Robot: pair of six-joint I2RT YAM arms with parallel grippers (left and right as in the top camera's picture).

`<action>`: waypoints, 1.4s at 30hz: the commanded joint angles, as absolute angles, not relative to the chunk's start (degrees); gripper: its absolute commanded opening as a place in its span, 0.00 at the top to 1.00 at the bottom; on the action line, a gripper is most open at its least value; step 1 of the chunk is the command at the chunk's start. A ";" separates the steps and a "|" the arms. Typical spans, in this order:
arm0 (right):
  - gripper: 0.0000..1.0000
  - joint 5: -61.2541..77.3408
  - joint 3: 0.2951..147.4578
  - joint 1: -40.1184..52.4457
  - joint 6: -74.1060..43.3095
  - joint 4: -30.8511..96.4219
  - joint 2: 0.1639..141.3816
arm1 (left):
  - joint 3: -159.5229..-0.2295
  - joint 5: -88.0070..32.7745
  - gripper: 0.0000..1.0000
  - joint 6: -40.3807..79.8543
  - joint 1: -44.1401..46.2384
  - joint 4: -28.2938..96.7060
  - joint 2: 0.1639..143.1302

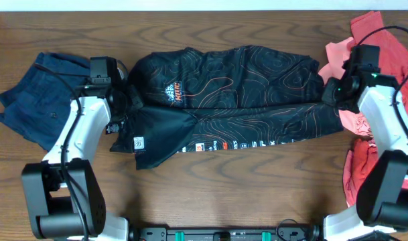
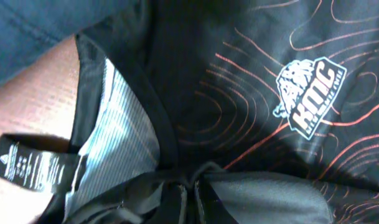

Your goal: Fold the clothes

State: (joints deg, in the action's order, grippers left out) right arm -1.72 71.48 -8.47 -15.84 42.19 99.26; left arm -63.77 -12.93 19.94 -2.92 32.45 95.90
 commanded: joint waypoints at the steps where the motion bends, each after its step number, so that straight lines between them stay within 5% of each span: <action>1: 0.99 -1.45 70.96 -7.38 -14.94 41.30 102.19 | -63.92 -11.94 0.94 20.71 -3.20 31.20 96.86; 4: 0.94 -1.50 70.96 -7.31 -14.92 39.66 104.44 | -63.92 -11.94 0.94 20.69 -3.20 29.47 96.99; 6: 0.71 -2.20 70.96 -7.49 -14.94 38.89 105.51 | -64.31 -11.99 0.93 20.69 -3.20 28.80 96.82; 8: 0.56 -3.46 70.96 -7.70 -14.94 38.89 105.78 | -64.93 -12.03 0.69 20.69 -3.20 29.93 96.55; 11: 0.52 -7.90 70.96 -8.21 -15.57 40.56 105.75 | -65.19 -13.06 0.46 20.62 -3.20 34.09 95.66; 15: 0.56 -10.31 70.94 -9.02 -16.19 44.29 105.78 | -65.19 -13.06 0.41 19.79 -3.20 42.09 95.31; 23: 0.60 -10.28 64.36 -9.04 -15.57 42.02 105.78 | -63.18 -13.26 0.41 19.33 -1.56 54.30 95.31; 37: 0.60 -10.28 58.11 -9.04 -15.59 37.47 105.78 | -50.17 -9.78 0.41 18.96 0.10 39.94 95.37; 40: 0.60 -10.28 58.11 -9.04 -15.59 37.47 105.78 | -50.17 -9.87 0.75 18.96 0.10 39.97 95.37; 42: 0.60 -10.28 58.08 -9.04 -15.59 37.47 105.78 | -50.19 -10.57 0.87 18.94 0.10 40.05 95.37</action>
